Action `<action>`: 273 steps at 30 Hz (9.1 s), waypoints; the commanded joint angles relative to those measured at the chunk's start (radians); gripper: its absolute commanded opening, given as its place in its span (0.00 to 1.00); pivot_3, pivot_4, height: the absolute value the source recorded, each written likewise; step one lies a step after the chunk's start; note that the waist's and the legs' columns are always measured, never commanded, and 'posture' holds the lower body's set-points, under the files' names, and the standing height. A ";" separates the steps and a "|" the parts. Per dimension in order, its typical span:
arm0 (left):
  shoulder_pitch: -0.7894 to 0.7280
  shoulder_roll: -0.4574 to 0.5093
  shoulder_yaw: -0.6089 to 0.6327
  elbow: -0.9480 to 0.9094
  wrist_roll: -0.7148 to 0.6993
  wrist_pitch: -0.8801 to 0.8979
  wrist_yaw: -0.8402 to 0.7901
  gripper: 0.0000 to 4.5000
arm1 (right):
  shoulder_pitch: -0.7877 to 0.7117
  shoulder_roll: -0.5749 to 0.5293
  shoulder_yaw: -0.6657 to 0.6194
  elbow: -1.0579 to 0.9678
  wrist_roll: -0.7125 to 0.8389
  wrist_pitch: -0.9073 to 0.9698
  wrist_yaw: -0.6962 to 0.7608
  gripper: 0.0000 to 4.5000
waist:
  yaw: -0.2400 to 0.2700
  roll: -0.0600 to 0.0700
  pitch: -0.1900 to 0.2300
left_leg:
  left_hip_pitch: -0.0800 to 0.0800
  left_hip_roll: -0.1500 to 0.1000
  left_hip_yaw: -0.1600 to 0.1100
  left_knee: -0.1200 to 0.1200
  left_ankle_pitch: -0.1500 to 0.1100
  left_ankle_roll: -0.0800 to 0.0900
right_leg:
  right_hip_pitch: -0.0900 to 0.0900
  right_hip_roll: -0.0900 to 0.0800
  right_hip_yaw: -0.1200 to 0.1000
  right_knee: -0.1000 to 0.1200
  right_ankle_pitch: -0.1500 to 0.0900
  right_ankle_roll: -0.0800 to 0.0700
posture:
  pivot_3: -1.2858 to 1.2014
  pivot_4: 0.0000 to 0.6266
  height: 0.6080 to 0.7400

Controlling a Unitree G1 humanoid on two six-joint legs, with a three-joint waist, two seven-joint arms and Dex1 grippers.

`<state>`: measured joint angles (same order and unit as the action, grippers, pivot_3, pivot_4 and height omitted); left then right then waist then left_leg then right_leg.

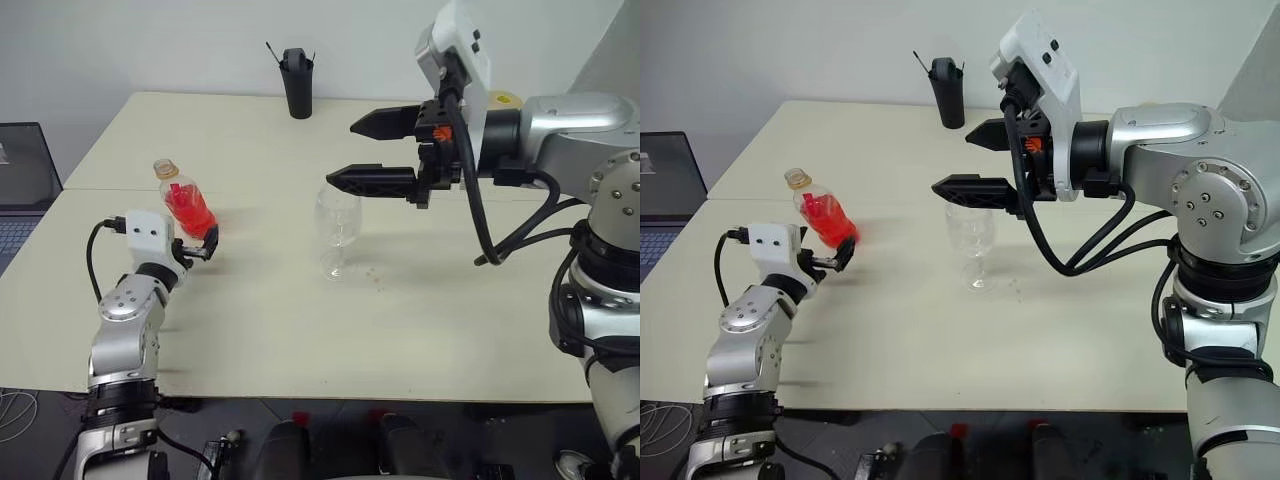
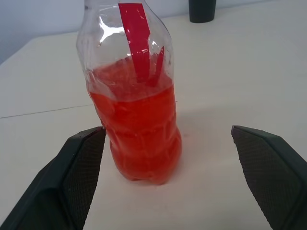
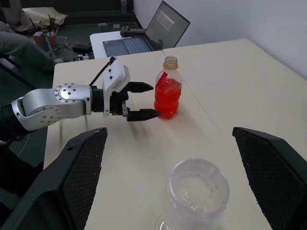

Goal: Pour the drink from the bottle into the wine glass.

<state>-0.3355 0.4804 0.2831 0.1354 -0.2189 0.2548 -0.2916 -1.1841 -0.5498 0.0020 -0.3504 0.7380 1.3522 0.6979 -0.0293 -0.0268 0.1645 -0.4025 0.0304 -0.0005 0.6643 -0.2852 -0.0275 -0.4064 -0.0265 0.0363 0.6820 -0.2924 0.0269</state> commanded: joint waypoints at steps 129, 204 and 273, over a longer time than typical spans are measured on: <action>-0.810 0.124 -0.530 0.798 0.704 -1.081 -0.008 0.25 | 1.159 -0.010 -0.146 -0.458 -0.099 -0.954 -0.115 1.00 | 0.002 -0.006 -0.003 | -0.014 -0.004 0.003 0.015 0.003 -0.004 | -0.013 0.007 -0.001 0.012 0.001 0.003 | 0.52 0.24 1.00; -0.876 0.185 -0.587 0.808 0.831 -1.155 0.181 0.23 | 1.362 -0.027 -0.193 -0.349 -0.167 -1.110 0.009 1.00 | 0.003 -0.007 -0.003 | -0.013 -0.004 0.005 0.016 0.003 -0.004 | -0.013 0.007 0.000 0.015 0.001 0.003 | 0.52 0.24 1.00; -0.388 -0.064 0.033 0.561 -0.019 -0.218 0.076 0.22 | 0.331 0.033 0.012 -0.211 0.142 -0.258 -0.375 1.00 | 0.005 -0.011 -0.007 | -0.016 -0.002 0.000 0.018 0.003 -0.004 | -0.014 0.004 -0.001 0.017 0.001 0.003 | 0.52 0.24 1.00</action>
<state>-0.7223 0.4204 0.3035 0.7435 -0.2332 0.0595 -0.2271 -0.8241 -0.5188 0.0351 -0.5446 0.8537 1.0800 0.3239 -0.0240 -0.0376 0.1574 -0.4180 0.0284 0.0001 0.6825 -0.2824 -0.0317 -0.4202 -0.0228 0.0354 0.6990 -0.2910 0.0299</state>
